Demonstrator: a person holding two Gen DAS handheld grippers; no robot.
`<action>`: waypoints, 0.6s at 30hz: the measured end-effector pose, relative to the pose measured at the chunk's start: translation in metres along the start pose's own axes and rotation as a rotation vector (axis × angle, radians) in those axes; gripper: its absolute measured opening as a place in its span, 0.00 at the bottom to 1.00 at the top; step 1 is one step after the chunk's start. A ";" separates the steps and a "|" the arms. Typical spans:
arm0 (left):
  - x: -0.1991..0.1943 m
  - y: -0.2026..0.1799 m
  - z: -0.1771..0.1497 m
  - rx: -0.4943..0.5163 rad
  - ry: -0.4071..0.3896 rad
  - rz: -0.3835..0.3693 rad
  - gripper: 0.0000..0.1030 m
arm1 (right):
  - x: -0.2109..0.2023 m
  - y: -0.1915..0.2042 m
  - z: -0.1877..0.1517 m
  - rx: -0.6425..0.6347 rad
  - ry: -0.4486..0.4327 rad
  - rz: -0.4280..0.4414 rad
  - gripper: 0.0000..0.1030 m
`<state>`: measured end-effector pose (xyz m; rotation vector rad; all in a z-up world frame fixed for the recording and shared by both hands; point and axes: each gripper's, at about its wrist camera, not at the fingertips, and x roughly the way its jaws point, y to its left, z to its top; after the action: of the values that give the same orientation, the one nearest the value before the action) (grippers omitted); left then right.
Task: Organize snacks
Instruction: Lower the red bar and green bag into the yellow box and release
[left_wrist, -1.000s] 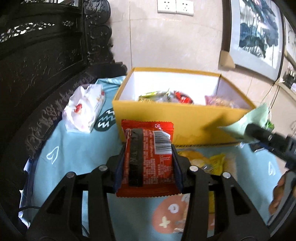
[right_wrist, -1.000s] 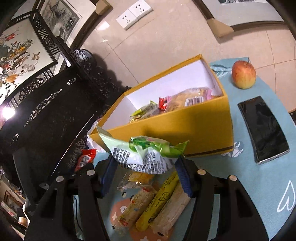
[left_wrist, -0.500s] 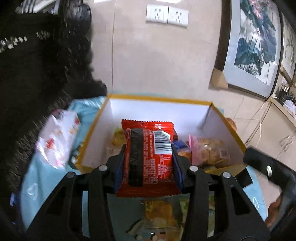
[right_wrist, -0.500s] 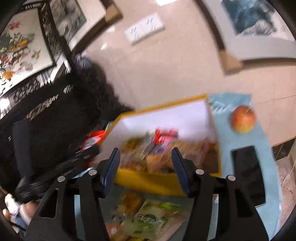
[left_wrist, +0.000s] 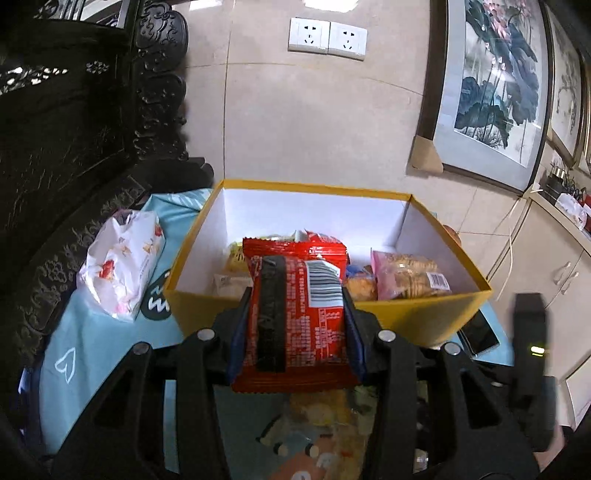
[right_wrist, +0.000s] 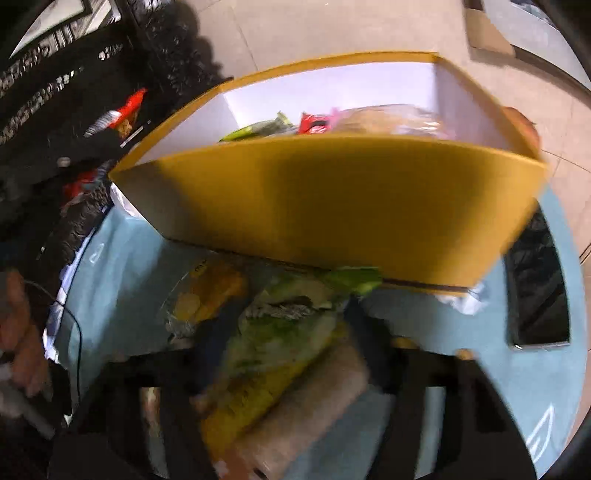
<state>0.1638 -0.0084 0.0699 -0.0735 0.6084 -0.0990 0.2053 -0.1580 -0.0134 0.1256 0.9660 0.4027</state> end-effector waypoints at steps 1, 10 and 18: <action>-0.002 0.001 -0.003 -0.002 0.008 -0.002 0.43 | 0.009 0.003 -0.001 -0.014 0.005 -0.013 0.35; -0.018 0.021 -0.022 -0.039 0.037 -0.001 0.43 | -0.060 -0.030 -0.020 0.162 -0.170 0.178 0.12; -0.026 0.017 -0.026 -0.029 0.034 -0.008 0.43 | -0.049 -0.004 -0.034 -0.030 -0.054 0.039 0.19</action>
<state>0.1291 0.0103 0.0612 -0.1027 0.6440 -0.0991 0.1534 -0.1829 0.0042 0.1276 0.9052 0.4471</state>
